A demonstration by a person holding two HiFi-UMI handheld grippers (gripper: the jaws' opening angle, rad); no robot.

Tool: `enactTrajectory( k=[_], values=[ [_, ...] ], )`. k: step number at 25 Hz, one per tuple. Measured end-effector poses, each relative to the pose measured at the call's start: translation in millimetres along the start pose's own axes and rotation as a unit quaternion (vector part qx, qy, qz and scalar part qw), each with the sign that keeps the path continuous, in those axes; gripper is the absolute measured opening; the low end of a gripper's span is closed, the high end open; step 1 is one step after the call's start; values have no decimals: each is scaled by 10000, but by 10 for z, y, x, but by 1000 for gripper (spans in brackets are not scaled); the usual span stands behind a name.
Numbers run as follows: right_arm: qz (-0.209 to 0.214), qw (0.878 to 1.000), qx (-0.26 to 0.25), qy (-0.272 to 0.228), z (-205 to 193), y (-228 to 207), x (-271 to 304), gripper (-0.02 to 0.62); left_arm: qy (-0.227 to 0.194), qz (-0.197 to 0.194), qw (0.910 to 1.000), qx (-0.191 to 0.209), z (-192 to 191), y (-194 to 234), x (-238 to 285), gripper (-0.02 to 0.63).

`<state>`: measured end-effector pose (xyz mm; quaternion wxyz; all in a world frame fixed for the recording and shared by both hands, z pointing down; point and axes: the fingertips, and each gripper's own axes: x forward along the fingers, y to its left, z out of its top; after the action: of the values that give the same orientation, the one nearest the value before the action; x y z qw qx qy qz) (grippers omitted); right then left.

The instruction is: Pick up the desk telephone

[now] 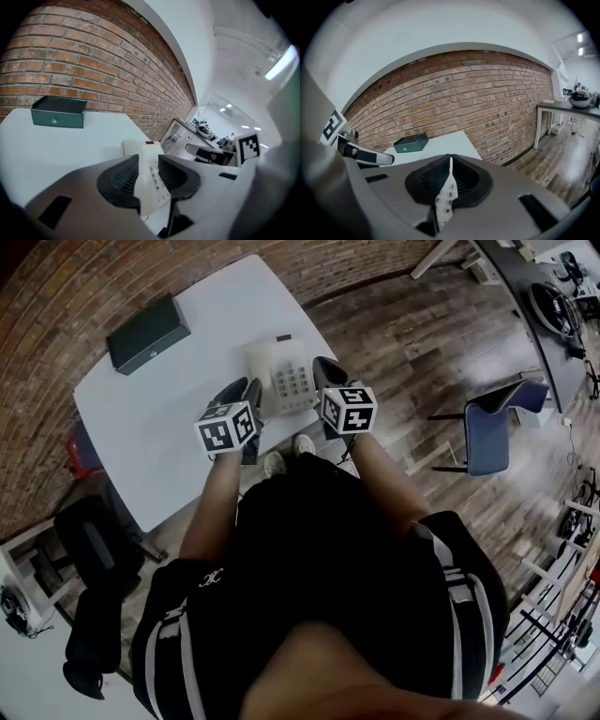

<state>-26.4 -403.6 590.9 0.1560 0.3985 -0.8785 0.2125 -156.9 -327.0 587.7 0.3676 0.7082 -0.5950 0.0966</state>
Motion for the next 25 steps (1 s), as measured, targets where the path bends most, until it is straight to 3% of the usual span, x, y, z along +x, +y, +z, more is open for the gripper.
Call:
enactTrajectory(
  k=[3,7,17,25],
  values=[
    [255,9993,161,223,-118,-73,155,8,145,-96,9998,-132,-61,54,141,171],
    [591,9956,353,628,-283,-99,331,85,289,-173,9992,-230,-140,119,287,276],
    [1027,9791,1080,1381,-601,-199,667,137,538,-317,9970,-464,-234,259,597,288],
    [1322,9632,1692,1616,-676,-241,784,155,797,-468,9924,-812,-328,341,763,288]
  ],
)
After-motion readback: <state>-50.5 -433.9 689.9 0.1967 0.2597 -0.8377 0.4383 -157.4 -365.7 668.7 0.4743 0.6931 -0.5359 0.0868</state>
